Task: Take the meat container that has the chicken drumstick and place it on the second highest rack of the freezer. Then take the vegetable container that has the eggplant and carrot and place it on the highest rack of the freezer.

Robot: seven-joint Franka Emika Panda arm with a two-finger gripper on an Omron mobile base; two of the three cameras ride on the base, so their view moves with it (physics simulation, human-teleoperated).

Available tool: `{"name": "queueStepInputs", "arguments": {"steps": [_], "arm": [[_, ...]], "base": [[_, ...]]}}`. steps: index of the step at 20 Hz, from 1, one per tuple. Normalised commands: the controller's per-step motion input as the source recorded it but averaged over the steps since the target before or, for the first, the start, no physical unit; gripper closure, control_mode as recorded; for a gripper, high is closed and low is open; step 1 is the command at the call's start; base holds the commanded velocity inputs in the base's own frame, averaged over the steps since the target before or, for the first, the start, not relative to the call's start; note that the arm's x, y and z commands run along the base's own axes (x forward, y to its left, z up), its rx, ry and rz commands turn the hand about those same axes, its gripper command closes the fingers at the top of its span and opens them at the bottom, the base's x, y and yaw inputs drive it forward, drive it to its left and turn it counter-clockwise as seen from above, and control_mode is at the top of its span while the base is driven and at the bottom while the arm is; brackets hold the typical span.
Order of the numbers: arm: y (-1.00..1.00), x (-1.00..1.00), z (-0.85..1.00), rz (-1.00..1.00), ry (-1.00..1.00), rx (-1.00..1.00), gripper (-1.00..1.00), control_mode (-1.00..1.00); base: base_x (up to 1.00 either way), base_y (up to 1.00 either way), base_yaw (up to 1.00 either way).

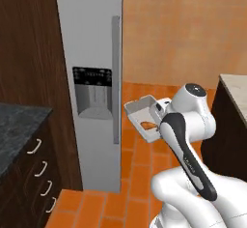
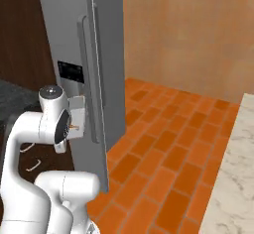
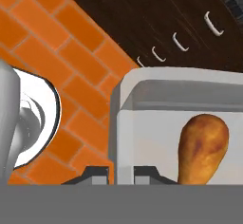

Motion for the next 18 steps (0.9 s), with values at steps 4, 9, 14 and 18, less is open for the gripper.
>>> {"name": "queueStepInputs", "arguments": {"steps": [4, 9, 14, 18], "arm": [[0.0, 0.0, 0.0, 0.0, 0.0, 0.0, 1.0, 1.0], [0.0, 0.0, 0.0, 0.0, 0.0, 0.0, 1.0, 1.0], [0.0, 0.0, 0.0, 0.0, 0.0, 0.0, 1.0, 1.0], [0.0, 0.0, 0.0, 0.0, 0.0, 0.0, 1.0, 1.0]], "base": [[0.16, -0.45, -0.58], [0.77, -0.02, -0.33], [1.0, 0.0, -0.13], [1.0, 0.0, -0.01]]}}
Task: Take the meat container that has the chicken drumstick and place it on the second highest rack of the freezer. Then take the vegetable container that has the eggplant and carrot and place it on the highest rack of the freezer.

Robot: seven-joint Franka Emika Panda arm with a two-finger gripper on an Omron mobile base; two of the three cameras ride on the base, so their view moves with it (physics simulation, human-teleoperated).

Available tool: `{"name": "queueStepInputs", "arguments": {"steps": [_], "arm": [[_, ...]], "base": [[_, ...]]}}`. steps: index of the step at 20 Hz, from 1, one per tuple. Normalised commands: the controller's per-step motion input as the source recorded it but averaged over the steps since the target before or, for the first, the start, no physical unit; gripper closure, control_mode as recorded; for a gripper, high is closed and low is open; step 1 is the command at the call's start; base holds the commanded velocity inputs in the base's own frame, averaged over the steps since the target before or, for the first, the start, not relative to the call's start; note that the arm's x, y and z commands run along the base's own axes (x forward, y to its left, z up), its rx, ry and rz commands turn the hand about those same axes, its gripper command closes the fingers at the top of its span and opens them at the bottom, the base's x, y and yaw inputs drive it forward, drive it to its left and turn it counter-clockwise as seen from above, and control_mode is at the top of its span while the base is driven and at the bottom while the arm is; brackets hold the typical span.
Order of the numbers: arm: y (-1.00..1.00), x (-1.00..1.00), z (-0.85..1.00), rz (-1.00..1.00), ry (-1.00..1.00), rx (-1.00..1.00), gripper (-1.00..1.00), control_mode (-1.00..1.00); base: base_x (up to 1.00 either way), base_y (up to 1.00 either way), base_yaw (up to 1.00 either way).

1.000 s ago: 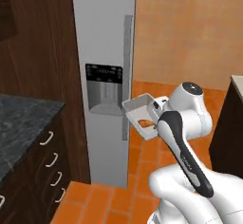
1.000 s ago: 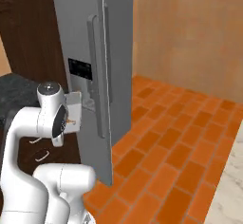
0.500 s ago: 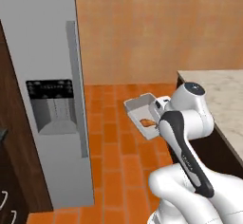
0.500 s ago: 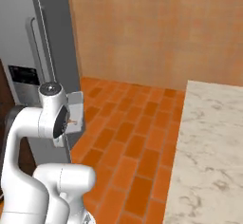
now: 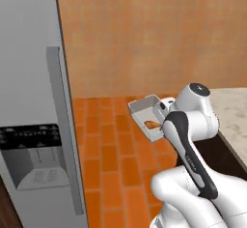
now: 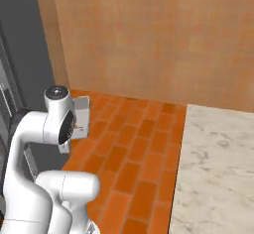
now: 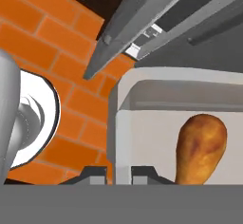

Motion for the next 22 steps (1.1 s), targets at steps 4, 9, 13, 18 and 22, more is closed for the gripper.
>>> {"name": "queueStepInputs", "arguments": {"steps": [4, 9, 13, 18, 22], "arm": [[0.0, 0.0, 0.0, 0.0, 0.0, 0.0, 1.0, 1.0], [0.0, 0.0, 0.0, 0.0, 0.0, 0.0, 1.0, 1.0], [0.0, 0.0, 0.0, 0.0, 0.0, 0.0, 1.0, 1.0], [0.0, 0.0, 0.0, 0.0, 0.0, 0.0, 1.0, 1.0], [0.0, 0.0, 0.0, 0.0, 0.0, 0.0, 1.0, 1.0]], "base": [[1.0, 0.0, 0.1], [1.0, -0.04, 0.45], [0.96, -0.3, 0.64], [0.66, -0.45, 0.77], [0.19, -0.3, 0.8]]}}
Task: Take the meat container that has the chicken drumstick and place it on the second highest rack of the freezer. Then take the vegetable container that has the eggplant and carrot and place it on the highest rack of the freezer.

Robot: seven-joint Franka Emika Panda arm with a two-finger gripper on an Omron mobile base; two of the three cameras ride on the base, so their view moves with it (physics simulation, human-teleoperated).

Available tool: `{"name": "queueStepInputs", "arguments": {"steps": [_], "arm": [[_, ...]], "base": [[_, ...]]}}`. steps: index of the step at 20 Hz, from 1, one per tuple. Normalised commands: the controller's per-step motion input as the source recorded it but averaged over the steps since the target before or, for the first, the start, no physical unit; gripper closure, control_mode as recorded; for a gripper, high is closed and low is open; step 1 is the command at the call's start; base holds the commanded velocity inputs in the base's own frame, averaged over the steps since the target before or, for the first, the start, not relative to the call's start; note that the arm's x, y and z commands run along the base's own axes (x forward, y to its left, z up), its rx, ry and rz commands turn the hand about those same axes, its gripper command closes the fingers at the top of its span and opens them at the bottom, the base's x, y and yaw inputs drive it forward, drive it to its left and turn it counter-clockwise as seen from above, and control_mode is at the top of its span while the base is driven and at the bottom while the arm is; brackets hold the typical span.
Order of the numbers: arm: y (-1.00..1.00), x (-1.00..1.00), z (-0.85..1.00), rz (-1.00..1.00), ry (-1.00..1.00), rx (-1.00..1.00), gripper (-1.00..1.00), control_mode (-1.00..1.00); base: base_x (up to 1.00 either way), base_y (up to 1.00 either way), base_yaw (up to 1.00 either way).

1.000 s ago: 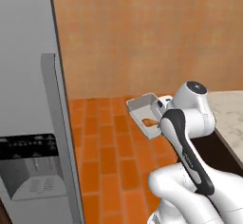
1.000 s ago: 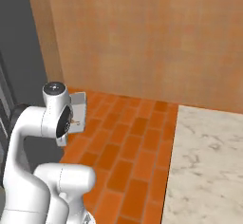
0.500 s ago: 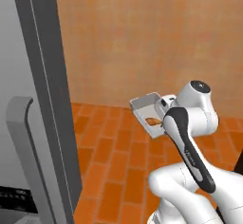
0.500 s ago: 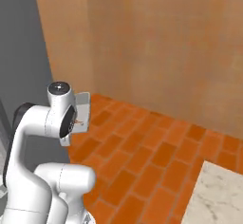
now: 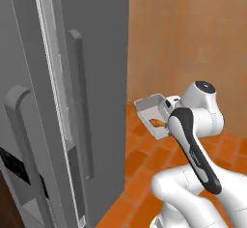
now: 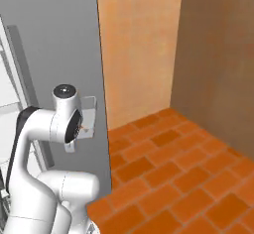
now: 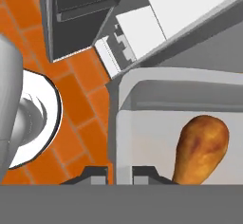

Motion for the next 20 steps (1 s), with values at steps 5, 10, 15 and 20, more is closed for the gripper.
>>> {"name": "queueStepInputs", "arguments": {"steps": [5, 10, 15, 20], "arm": [[0.0, 0.0, 0.0, 0.0, 0.0, 0.0, 1.0, 1.0], [0.0, 0.0, 0.0, 0.0, 0.0, 0.0, 1.0, 1.0], [0.0, 0.0, 0.0, 0.0, 0.0, 0.0, 1.0, 1.0], [0.0, 0.0, 0.0, 0.0, 0.0, 0.0, 1.0, 1.0]], "base": [[0.01, -0.41, 0.81], [0.01, -0.4, 0.8], [0.16, -0.24, 0.73], [0.36, -0.43, 0.42]]}}
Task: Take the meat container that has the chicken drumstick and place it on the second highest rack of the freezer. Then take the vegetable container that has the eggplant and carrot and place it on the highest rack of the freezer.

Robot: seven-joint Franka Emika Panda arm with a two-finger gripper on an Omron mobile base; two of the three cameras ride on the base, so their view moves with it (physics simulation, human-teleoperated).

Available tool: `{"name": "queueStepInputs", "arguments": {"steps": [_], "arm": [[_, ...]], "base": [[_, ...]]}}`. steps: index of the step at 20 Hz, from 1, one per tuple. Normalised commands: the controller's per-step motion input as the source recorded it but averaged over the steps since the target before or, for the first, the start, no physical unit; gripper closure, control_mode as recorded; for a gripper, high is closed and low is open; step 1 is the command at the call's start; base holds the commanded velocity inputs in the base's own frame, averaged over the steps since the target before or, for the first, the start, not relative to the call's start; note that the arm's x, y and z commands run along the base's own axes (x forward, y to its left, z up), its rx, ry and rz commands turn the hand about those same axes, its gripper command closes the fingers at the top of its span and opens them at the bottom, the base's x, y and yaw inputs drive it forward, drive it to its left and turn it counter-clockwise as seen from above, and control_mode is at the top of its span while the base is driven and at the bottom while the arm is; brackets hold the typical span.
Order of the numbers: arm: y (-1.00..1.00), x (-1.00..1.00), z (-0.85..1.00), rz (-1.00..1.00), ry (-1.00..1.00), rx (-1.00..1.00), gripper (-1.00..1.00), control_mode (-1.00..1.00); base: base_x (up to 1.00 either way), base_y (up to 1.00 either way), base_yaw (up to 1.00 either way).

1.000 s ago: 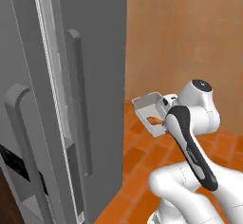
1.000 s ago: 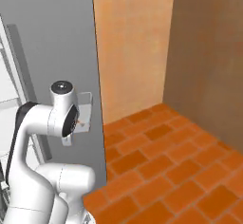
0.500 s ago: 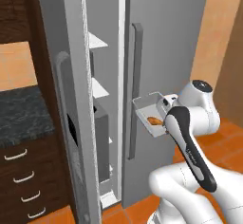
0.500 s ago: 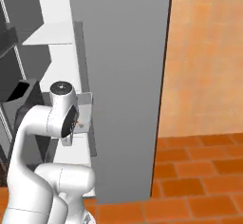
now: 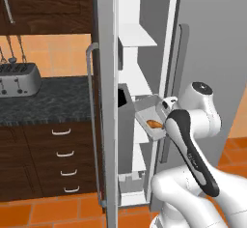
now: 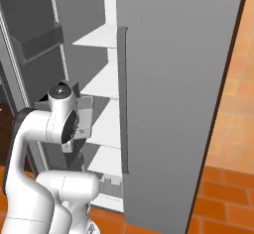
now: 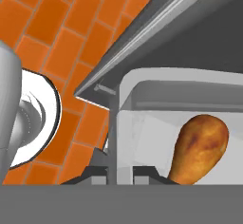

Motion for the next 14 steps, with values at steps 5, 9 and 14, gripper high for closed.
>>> {"name": "queueStepInputs", "arguments": {"steps": [5, 9, 14], "arm": [[0.0, 0.0, 0.0, 0.0, 0.0, 0.0, 1.0, 1.0], [0.0, 0.0, 0.0, 0.0, 0.0, 0.0, 1.0, 1.0], [0.0, 0.0, 0.0, 0.0, 0.0, 0.0, 1.0, 1.0]], "base": [[0.21, -0.56, 0.1], [0.43, 0.03, 0.0], [0.5, 0.03, 0.0]]}}
